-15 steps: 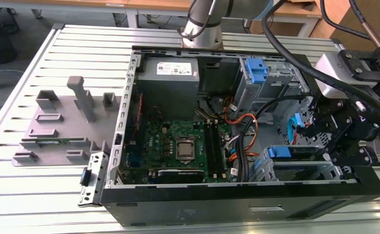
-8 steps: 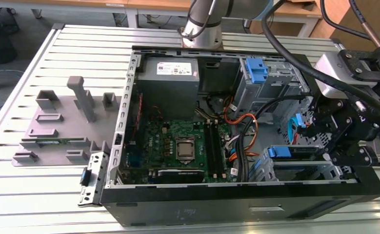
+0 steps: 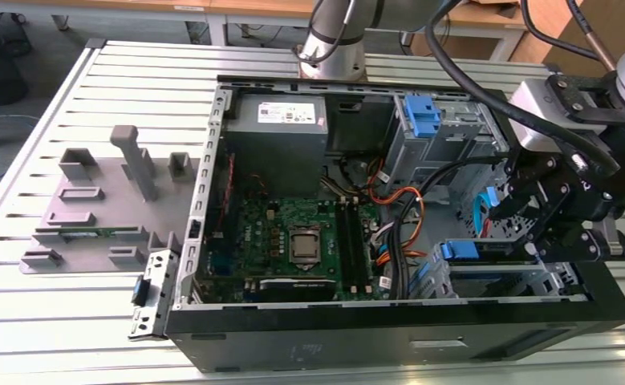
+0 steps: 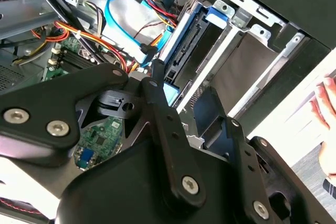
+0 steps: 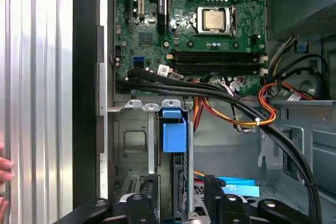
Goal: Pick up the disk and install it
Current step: 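Insert the disk into the insertion slot, then insert the first disk wire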
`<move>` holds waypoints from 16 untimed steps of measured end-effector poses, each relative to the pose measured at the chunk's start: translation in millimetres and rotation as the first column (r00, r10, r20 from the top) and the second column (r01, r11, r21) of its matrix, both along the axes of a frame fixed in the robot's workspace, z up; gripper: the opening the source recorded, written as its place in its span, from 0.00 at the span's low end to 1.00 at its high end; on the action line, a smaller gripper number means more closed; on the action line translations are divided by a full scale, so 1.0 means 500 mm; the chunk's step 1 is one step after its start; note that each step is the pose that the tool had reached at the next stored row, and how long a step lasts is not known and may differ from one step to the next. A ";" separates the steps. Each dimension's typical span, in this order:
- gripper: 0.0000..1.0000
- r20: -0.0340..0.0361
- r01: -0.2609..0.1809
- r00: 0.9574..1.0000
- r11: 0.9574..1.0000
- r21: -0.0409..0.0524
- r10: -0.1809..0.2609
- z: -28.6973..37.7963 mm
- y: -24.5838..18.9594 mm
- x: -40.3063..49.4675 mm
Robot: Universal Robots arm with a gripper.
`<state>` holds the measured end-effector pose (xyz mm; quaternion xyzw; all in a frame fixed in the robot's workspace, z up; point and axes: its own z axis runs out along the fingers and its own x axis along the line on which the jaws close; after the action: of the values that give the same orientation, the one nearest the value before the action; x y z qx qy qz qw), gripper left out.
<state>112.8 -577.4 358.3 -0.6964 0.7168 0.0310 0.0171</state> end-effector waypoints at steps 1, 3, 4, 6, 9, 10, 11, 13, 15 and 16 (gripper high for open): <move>0.49 0.000 0.000 1.000 1.000 0.000 0.000 0.000 0.0000 0.000; 0.49 0.000 0.000 1.000 1.000 0.000 0.000 0.000 0.0012 0.000; 0.49 0.000 0.000 1.000 1.000 0.000 0.000 0.000 0.0012 0.000; 0.49 0.000 0.000 1.000 1.000 0.000 0.000 0.000 0.0013 0.000; 0.49 0.000 0.000 1.000 1.000 0.000 0.000 0.002 0.0013 0.000; 0.49 0.000 0.000 1.000 1.000 0.000 0.000 0.003 0.0012 0.000; 0.49 0.000 0.000 1.000 1.000 0.000 0.000 0.003 0.0012 0.000; 0.49 0.000 0.000 1.000 1.000 0.000 0.000 0.005 0.0012 0.000; 0.49 0.000 0.000 1.000 1.000 0.000 0.000 0.007 0.0012 0.000; 0.49 0.000 0.000 1.000 1.000 0.000 0.000 0.008 0.0012 0.000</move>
<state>112.8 -576.7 362.3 -0.6964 0.7168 0.0310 0.0171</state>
